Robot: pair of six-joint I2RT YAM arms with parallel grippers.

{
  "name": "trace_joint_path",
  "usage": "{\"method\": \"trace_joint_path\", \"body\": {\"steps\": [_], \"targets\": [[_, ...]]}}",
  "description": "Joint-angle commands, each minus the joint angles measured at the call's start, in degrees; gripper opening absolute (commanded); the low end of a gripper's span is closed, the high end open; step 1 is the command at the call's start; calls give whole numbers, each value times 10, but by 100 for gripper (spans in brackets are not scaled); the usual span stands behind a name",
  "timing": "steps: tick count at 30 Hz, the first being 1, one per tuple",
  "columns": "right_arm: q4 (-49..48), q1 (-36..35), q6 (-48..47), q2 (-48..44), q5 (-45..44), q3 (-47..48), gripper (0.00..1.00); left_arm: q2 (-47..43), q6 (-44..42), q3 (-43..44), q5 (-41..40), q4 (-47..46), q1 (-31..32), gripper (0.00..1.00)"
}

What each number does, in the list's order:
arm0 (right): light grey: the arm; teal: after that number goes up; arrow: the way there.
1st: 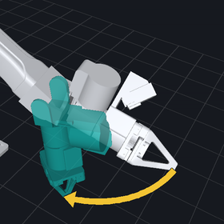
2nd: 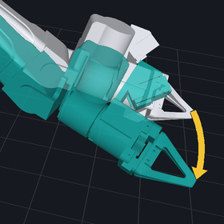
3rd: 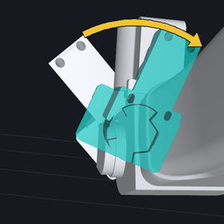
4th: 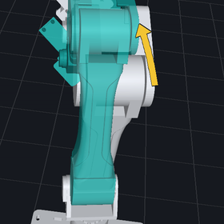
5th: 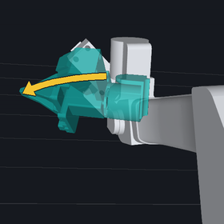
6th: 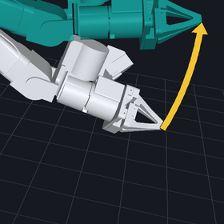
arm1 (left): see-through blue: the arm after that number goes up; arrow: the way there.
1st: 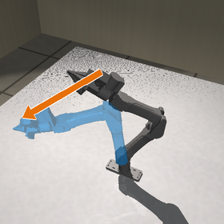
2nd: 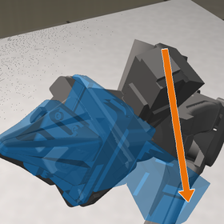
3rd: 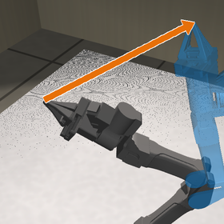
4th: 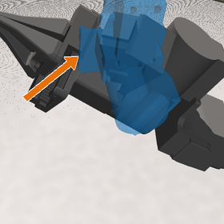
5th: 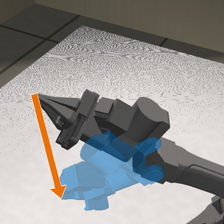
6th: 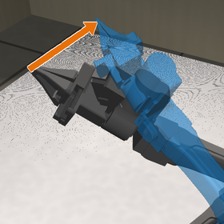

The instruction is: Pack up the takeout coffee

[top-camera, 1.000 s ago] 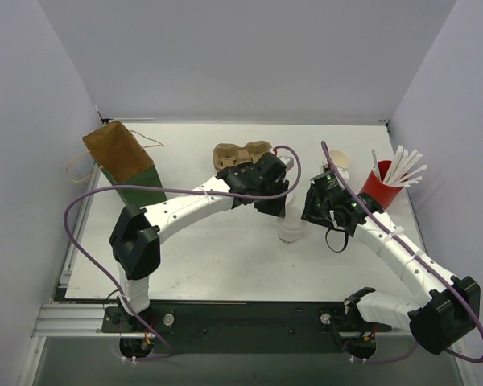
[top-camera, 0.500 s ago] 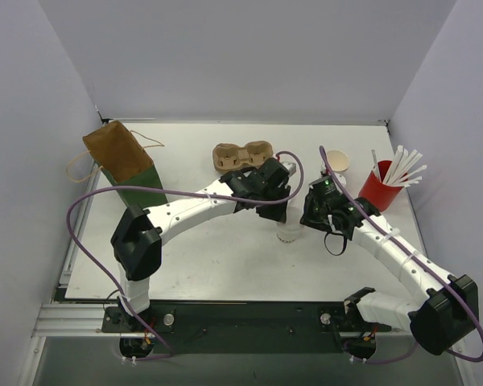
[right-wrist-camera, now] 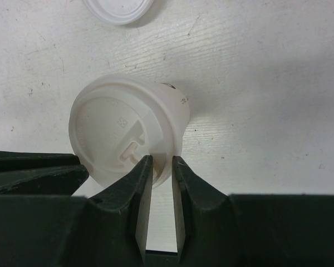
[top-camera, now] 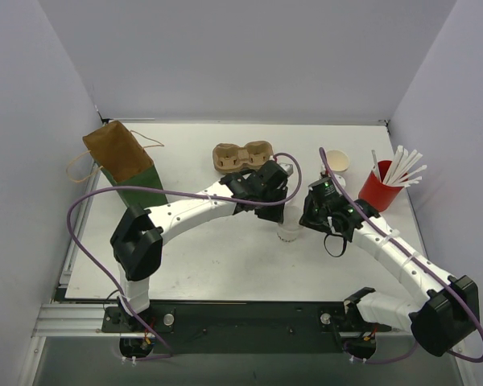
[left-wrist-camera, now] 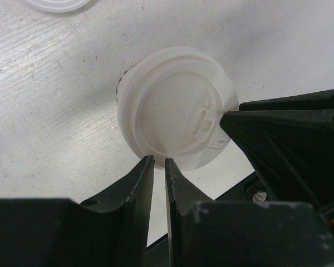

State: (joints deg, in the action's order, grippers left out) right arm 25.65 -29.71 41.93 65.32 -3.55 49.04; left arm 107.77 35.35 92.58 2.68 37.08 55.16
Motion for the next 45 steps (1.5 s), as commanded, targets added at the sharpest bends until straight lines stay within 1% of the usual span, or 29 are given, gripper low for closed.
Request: {"method": "trace_joint_path", "body": {"steps": [1,5,7,12,20,23,27,30,33,36,38,42,45], "targets": [[11,-8,6,-2,5,-23,17,10,2,-25,-22,-10,3,25],[12,-10,9,-3,7,-28,16,10,1,-28,-22,-10,3,25],[14,-11,7,-8,7,-25,16,10,0,-22,-37,-4,2,25],[26,-10,0,0,4,-7,16,23,-13,4,-45,15,1,25],[6,-17,15,5,20,-43,13,50,-29,33,-62,40,0,25],[6,-22,18,0,28,-41,13,63,-39,54,-69,54,-3,25],[21,-22,15,-16,16,-14,14,71,-50,74,-72,66,-5,25],[34,-19,4,-21,4,21,21,71,-60,85,-74,72,-5,26],[45,-11,-6,-23,0,61,24,74,-71,100,-73,82,-6,26],[56,0,-18,-27,-7,95,25,81,-84,117,-71,93,-7,26],[62,12,-26,-27,-9,105,25,83,-88,118,-70,96,-7,26],[57,61,-59,-9,-1,109,25,81,-88,122,-69,96,-7,26],[36,69,-80,10,7,103,24,83,-90,125,-68,95,-7,26]]}}
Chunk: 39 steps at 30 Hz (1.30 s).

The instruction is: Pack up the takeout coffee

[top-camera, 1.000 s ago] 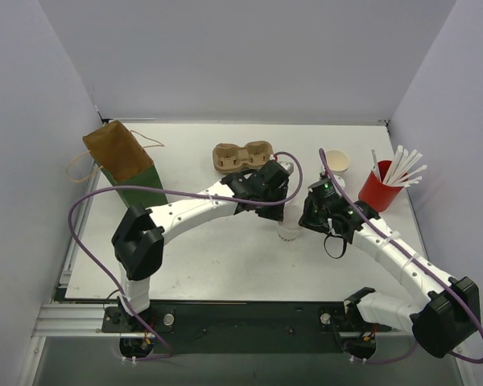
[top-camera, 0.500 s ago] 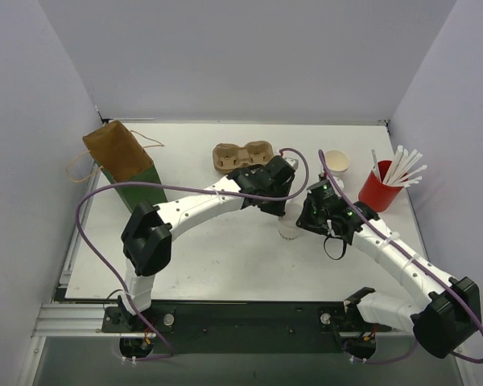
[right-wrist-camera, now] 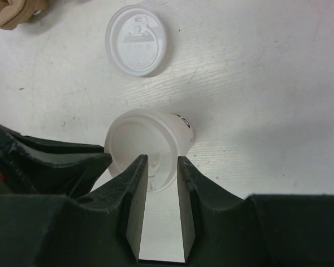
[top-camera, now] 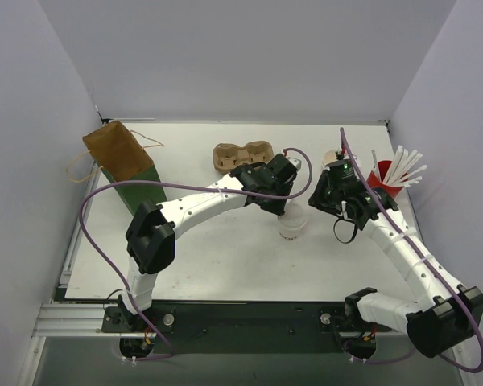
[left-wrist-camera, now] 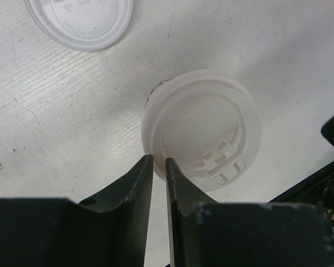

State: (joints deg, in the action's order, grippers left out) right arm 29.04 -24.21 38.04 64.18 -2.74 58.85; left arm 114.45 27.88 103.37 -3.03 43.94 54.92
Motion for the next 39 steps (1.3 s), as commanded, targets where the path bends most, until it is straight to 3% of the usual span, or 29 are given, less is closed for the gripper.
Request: {"method": "trace_joint_path", "body": {"steps": [1,7,16,23,31,39], "targets": [[-2,14,-47,30,1,4,23,17,-16,17,-11,27,-4,26],[-26,13,-47,51,23,-4,20,17,-14,18,-10,27,-4,26],[-82,10,-21,88,47,-97,15,19,-15,24,-9,26,-3,25],[-80,9,-8,73,45,-109,14,18,-14,23,-12,25,-3,25],[-55,-7,19,43,49,-103,16,21,-13,34,-9,26,-5,26],[-43,-51,64,1,49,-116,24,34,-19,60,-7,33,-11,30]]}}
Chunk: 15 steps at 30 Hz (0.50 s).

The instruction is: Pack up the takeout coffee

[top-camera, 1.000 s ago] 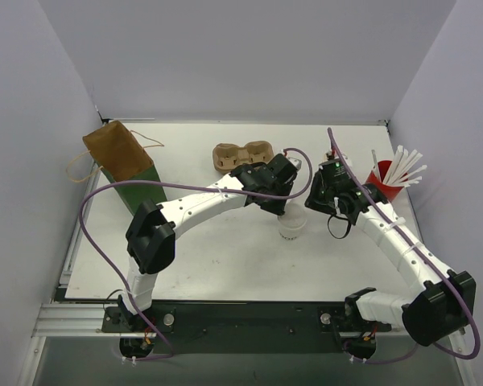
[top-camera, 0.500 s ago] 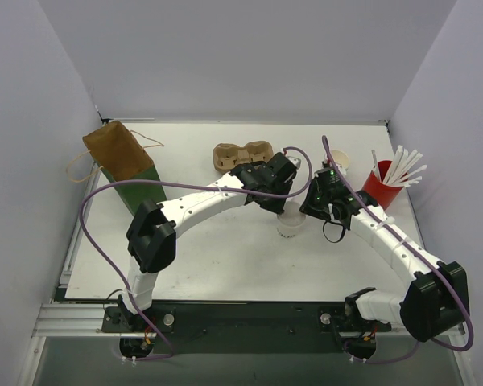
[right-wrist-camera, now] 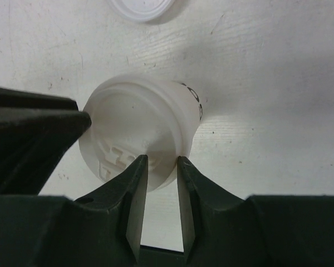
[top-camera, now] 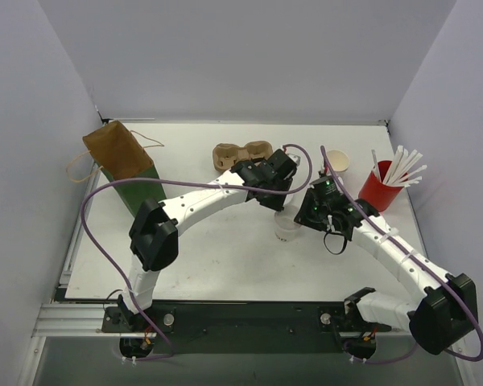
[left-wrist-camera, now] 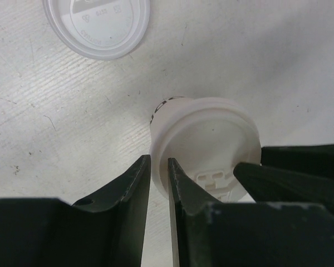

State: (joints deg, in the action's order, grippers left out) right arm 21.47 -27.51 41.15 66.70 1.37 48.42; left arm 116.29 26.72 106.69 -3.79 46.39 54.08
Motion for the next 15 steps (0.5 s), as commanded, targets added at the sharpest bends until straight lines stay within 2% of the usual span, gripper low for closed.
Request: {"method": "trace_joint_path", "body": {"steps": [1,9,15], "targets": [[33,-19,35,-31,12,-16,24,18,-9,30,2,8,-4,30],[27,-40,56,-49,27,-20,24,25,-15,57,6,8,-6,35],[59,-40,42,-68,-7,4,24,5,-13,74,2,16,-13,40]]}}
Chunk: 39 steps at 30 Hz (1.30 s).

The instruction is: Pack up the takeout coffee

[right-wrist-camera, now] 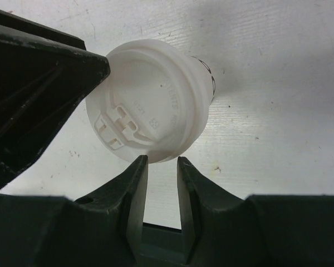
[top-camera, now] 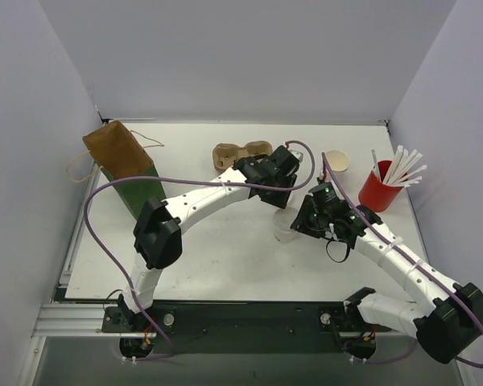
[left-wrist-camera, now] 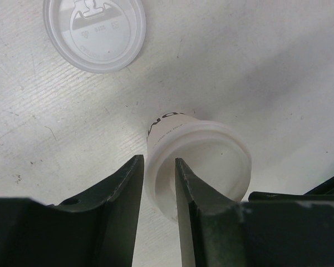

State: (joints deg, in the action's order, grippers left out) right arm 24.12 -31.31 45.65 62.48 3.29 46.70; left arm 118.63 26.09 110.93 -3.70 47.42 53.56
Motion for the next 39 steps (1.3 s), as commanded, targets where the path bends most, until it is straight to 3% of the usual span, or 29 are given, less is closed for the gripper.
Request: {"method": "trace_joint_path", "body": {"steps": [1,9,19,39], "targets": [[39,-1,-6,-28,-28,25,25,-23,-6,31,1,9,-8,41],[58,12,-87,-18,-51,88,27,-103,49,-56,12,-5,-13,46],[22,55,-175,32,-21,116,27,-154,130,-164,37,-75,-10,36],[1,63,-170,65,-3,89,27,-118,140,-169,64,-98,-7,35]]}}
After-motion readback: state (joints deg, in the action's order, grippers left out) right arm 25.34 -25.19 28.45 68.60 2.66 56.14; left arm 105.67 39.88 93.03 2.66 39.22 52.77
